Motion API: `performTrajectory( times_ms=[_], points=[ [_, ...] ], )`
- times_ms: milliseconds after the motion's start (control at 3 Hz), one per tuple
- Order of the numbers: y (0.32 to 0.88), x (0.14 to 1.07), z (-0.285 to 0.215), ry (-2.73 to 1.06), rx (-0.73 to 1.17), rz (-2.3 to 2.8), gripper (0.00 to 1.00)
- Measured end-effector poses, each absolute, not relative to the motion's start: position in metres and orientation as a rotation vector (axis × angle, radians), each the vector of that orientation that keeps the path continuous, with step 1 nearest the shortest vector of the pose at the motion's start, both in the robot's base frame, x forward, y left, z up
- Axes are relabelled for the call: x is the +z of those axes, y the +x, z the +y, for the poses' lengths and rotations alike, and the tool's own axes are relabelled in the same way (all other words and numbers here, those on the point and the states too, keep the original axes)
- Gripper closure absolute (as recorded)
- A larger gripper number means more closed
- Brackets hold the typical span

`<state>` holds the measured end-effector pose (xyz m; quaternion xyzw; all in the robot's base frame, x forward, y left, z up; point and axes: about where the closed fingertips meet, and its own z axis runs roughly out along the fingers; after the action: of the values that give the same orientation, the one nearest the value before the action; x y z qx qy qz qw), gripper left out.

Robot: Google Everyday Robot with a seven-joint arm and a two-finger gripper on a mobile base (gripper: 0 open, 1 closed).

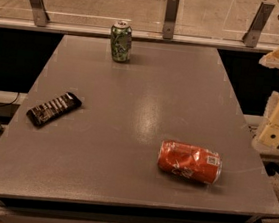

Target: Move green can near rxbar chocolate

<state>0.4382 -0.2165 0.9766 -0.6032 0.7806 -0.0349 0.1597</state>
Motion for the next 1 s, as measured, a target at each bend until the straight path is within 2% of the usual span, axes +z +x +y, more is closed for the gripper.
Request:
performTrajectory(
  times_ms=[333,667,1000],
  points=[
    [0.438,0.977,-0.217,-1.724,-0.100,2.231,0.00],
    [0.463,0.968,-0.209,-1.693,-0.054,2.184,0.00],
    [0.523,0.953,-0.186,-1.626,0.030,2.113,0.00]
  ],
)
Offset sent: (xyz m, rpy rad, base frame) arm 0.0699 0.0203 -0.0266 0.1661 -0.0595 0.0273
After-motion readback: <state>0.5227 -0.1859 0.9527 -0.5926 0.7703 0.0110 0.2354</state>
